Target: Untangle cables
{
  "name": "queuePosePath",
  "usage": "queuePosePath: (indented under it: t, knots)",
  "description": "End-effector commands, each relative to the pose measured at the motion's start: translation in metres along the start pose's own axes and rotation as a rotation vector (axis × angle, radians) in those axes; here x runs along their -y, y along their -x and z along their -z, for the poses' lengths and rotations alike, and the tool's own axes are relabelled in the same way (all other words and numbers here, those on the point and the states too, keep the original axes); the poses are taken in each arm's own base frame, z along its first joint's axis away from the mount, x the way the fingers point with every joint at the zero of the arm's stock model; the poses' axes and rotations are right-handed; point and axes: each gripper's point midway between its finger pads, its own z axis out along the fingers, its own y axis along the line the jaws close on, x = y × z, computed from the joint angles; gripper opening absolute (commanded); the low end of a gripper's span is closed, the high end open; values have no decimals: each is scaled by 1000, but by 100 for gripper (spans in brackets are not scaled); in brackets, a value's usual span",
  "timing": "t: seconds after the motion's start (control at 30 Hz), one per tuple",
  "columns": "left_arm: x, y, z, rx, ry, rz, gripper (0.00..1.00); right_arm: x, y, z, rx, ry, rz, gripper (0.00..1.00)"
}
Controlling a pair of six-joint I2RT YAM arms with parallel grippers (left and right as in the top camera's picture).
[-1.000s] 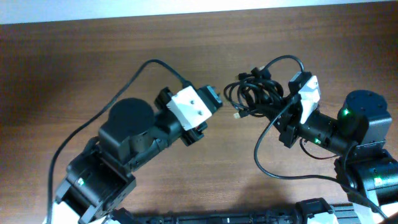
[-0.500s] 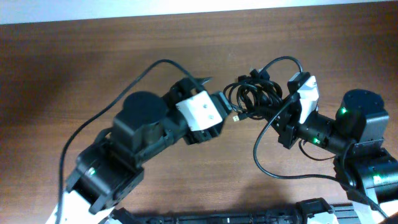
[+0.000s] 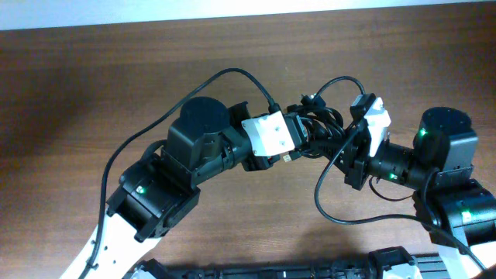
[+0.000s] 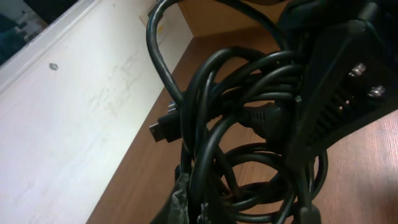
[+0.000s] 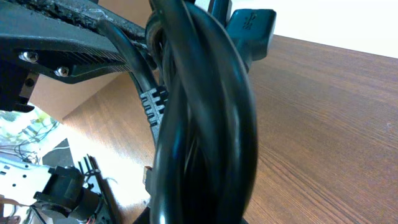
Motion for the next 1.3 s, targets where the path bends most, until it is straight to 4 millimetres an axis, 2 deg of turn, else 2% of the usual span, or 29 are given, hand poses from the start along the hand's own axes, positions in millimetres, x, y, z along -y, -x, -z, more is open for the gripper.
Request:
queuePosePath:
  t: [0.0,0.13,0.2,0.27,0.33,0.47,0.6,0.83,1.0,1.17,1.27]
  knots:
    - [2,1,-1,5,-11,-11,0,-5,5,2,13,24,28,4]
    - [-5,-1,-1,-6,25,31,0,12,-1,-4,-21,-41,-7,4]
    - [-27,-7,1,-41,154,169,0,16,-4,-7,-35,-43,-21,4]
    - [-59,-20,11,-76,361,372,0,21,-7,-12,-52,-42,-40,4]
    - [-78,-29,21,-83,498,505,0,25,-9,-15,-63,-41,-51,4]
    - [-89,-37,32,-86,602,593,0,27,-10,-17,-69,-41,-58,4]
    - [-82,-51,32,-127,602,674,0,29,2,-18,-30,-47,-18,4]
    - [-69,-83,39,-221,648,870,0,72,31,-10,97,-293,-111,4]
    - [-56,-100,43,-273,663,1000,0,84,54,-2,189,-375,-60,4]
    - [-46,-108,43,-303,650,1076,0,93,69,5,247,-440,-35,4]
    - [-37,-103,36,-296,577,1120,0,103,69,11,262,-506,-59,4]
